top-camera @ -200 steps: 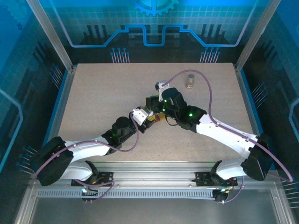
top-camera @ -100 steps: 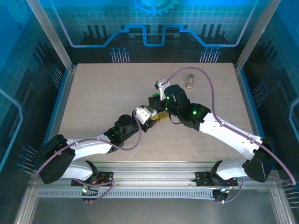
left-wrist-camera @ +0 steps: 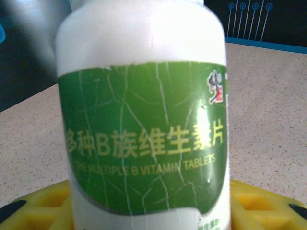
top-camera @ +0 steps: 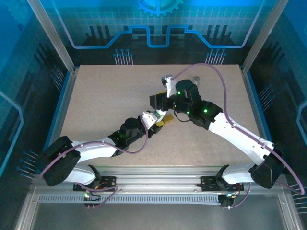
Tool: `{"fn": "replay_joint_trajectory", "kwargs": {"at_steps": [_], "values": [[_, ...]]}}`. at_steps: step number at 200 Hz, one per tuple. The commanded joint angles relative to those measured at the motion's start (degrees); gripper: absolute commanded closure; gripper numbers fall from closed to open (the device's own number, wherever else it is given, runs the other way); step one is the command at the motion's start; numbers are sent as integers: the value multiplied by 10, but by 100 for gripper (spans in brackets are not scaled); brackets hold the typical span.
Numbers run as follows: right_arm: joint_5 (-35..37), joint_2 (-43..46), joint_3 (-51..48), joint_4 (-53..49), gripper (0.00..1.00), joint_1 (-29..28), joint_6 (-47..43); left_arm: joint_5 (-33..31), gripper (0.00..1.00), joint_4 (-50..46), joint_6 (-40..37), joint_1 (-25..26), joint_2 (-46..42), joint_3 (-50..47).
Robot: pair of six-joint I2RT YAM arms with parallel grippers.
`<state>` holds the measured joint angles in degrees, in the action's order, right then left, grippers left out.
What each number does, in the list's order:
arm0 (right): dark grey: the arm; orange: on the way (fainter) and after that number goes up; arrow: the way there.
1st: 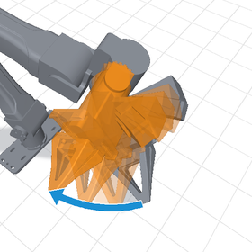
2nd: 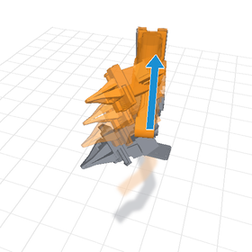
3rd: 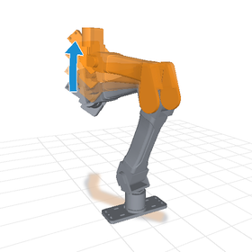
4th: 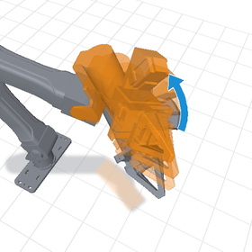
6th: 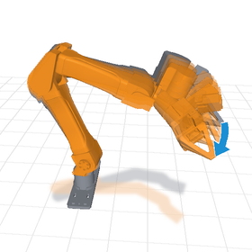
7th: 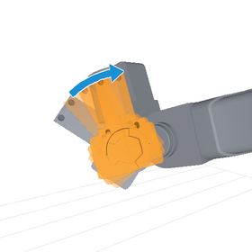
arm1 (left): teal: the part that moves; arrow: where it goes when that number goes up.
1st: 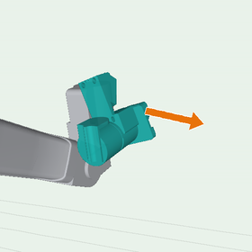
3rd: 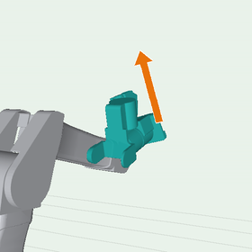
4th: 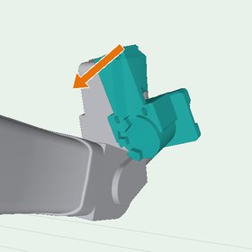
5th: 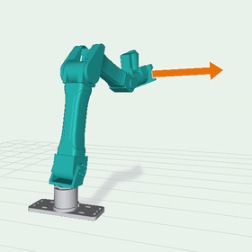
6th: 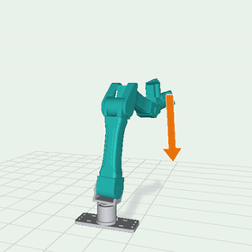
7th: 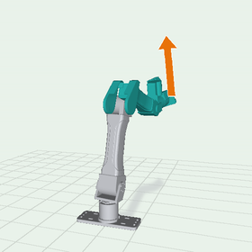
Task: Sort the pills into containers
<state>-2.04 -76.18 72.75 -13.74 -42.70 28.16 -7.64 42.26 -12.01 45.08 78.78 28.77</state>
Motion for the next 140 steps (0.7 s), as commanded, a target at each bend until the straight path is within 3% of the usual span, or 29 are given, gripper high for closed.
{"fn": "replay_joint_trajectory", "kwargs": {"at_steps": [1,67,96,140], "values": [[-23,7,1,-5,50,9,18,10,100,16,2,5,-5,7],[105,43,-78,-66,46,78,-30,5,100,18,2,4,-59,-53],[79,52,-138,-43,45,126,-5,0,100,8,1,4,-81,-61],[41,12,-142,-30,44,128,5,-1,100,4,5,5,-77,-50]]}}
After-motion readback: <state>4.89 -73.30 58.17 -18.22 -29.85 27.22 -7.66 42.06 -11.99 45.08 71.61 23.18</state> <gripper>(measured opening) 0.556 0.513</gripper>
